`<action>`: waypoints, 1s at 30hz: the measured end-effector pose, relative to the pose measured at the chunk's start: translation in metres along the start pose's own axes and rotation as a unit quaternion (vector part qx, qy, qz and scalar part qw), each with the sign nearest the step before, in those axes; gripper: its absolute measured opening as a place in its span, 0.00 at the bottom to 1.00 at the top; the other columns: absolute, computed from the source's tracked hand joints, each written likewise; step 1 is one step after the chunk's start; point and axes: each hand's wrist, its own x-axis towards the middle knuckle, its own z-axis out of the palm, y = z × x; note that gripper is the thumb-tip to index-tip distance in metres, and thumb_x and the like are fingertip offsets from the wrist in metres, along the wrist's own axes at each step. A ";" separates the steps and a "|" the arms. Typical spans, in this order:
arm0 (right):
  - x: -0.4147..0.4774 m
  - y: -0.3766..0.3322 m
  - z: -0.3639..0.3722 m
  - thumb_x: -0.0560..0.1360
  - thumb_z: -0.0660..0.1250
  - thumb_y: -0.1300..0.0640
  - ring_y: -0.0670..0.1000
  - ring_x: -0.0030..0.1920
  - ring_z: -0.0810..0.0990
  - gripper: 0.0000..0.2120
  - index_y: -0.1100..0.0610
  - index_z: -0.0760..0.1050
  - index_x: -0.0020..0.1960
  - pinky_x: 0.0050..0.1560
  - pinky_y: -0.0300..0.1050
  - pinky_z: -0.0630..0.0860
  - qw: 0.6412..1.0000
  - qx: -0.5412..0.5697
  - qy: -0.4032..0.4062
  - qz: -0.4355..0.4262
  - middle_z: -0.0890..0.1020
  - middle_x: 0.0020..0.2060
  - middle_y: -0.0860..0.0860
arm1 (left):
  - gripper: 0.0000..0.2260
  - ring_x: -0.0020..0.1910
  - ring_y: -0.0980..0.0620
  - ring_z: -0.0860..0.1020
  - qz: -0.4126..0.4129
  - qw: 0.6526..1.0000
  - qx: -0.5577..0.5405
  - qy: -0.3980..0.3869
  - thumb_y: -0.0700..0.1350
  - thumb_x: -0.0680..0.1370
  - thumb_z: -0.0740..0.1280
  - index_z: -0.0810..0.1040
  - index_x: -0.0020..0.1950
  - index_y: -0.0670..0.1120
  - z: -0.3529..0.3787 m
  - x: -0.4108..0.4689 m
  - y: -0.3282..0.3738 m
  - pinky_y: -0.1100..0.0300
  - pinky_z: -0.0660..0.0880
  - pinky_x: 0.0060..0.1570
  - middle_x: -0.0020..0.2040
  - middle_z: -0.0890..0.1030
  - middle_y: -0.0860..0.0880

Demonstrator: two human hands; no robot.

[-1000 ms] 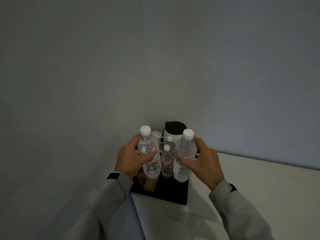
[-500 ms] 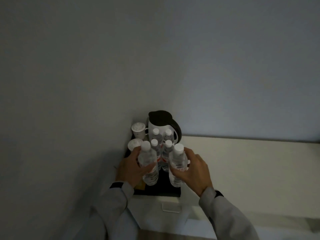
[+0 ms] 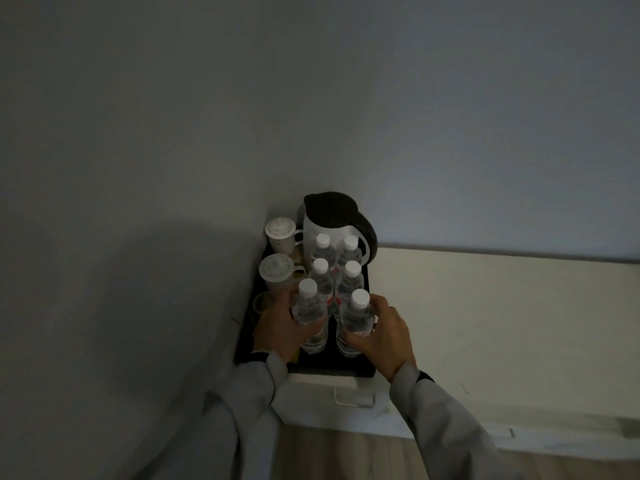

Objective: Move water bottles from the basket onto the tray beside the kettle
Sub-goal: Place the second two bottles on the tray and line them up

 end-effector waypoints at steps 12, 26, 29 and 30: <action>0.014 0.011 0.019 0.65 0.77 0.48 0.57 0.54 0.78 0.31 0.52 0.69 0.64 0.48 0.44 0.72 1.000 -0.001 -0.002 0.027 0.81 0.53 0.53 | 0.31 0.59 0.52 0.80 -0.014 1.000 -0.001 0.004 0.58 0.64 0.80 0.74 0.64 0.57 0.014 0.010 -0.010 0.46 0.79 0.57 0.59 0.83 0.54; 0.018 0.011 0.026 0.66 0.77 0.48 0.58 0.57 0.78 0.32 0.54 0.69 0.65 0.54 0.52 0.77 1.000 0.010 0.014 0.023 0.81 0.57 0.55 | 0.30 0.60 0.49 0.80 -0.009 1.000 -0.014 0.014 0.57 0.64 0.79 0.74 0.63 0.54 0.023 0.009 -0.023 0.45 0.78 0.59 0.60 0.82 0.52; 0.016 0.010 0.027 0.66 0.77 0.48 0.56 0.59 0.78 0.31 0.53 0.70 0.64 0.56 0.52 0.77 0.999 0.027 0.021 0.012 0.79 0.59 0.54 | 0.30 0.61 0.49 0.79 -0.002 1.000 -0.026 0.005 0.55 0.65 0.80 0.73 0.63 0.56 0.025 0.008 -0.024 0.44 0.77 0.61 0.60 0.82 0.52; 0.016 0.010 0.027 0.66 0.77 0.48 0.55 0.59 0.78 0.31 0.53 0.70 0.64 0.56 0.51 0.77 0.999 0.032 0.022 0.010 0.79 0.59 0.54 | 0.29 0.61 0.49 0.79 0.002 1.000 -0.027 0.004 0.54 0.65 0.80 0.73 0.62 0.58 0.026 0.007 -0.023 0.44 0.76 0.61 0.60 0.82 0.52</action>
